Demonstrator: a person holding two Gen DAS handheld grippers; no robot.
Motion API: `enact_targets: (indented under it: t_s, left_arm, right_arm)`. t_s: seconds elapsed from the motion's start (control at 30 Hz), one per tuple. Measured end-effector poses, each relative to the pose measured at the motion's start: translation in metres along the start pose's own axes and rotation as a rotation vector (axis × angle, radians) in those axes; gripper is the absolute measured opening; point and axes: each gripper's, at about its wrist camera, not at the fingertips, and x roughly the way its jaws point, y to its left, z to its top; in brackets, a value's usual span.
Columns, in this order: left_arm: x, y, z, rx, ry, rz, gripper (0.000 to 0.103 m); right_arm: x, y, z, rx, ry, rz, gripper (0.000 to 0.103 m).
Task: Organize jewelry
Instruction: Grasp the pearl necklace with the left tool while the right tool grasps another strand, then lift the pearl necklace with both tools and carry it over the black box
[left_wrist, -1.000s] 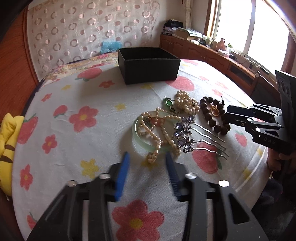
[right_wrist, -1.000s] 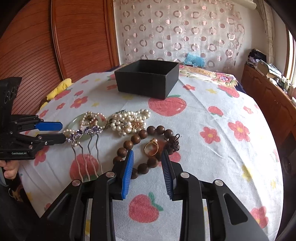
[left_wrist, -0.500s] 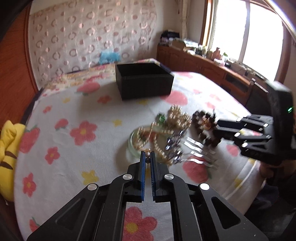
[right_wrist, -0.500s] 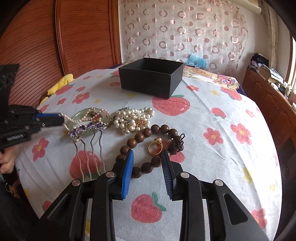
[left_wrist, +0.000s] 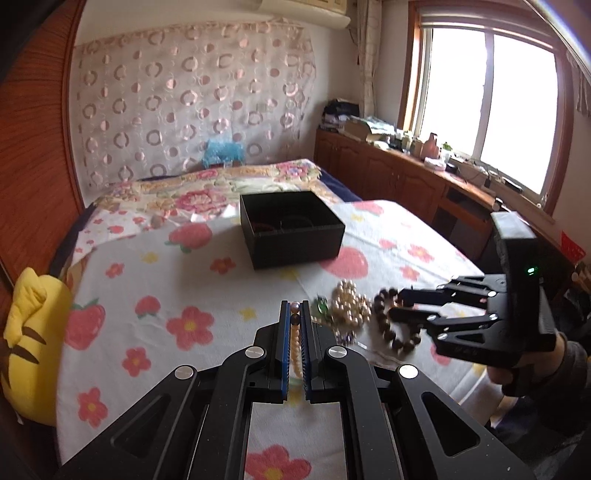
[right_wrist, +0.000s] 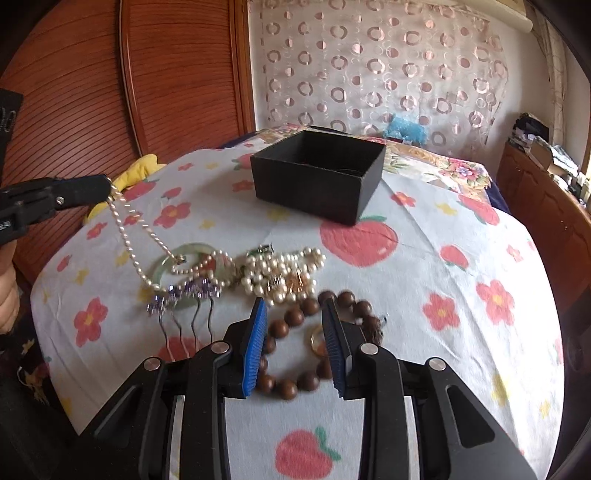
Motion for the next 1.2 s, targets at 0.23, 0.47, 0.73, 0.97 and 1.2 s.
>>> enact_targets:
  t_s: [0.23,0.47,0.73,0.97,1.2]
  left_arm:
    - [-0.007,0.001,0.005,-0.012,-0.023,-0.010,0.004]
    - [-0.009,0.000,0.005,-0.012,-0.026,-0.012,0.004]
    - [-0.010,-0.002,0.003,-0.019,-0.018,-0.013,0.004]
    - [-0.011,-0.003,0.002,-0.019,-0.017,-0.011,0.004]
    - [-0.008,-0.001,0.002,-0.018,-0.017,-0.009,0.004]
  right_arm:
    - [0.019,0.006,0.020,-0.011,0.023,0.060,0.034]
    - [0.039,0.013,0.032,-0.007,0.061,0.085,0.058]
    - [0.057,0.010,0.038,0.012,0.099,0.079,0.058]
    - [0.055,0.008,0.036,0.002,0.091,0.065,0.029]
    - [0.042,0.008,0.037,0.015,0.045,0.069,0.024]
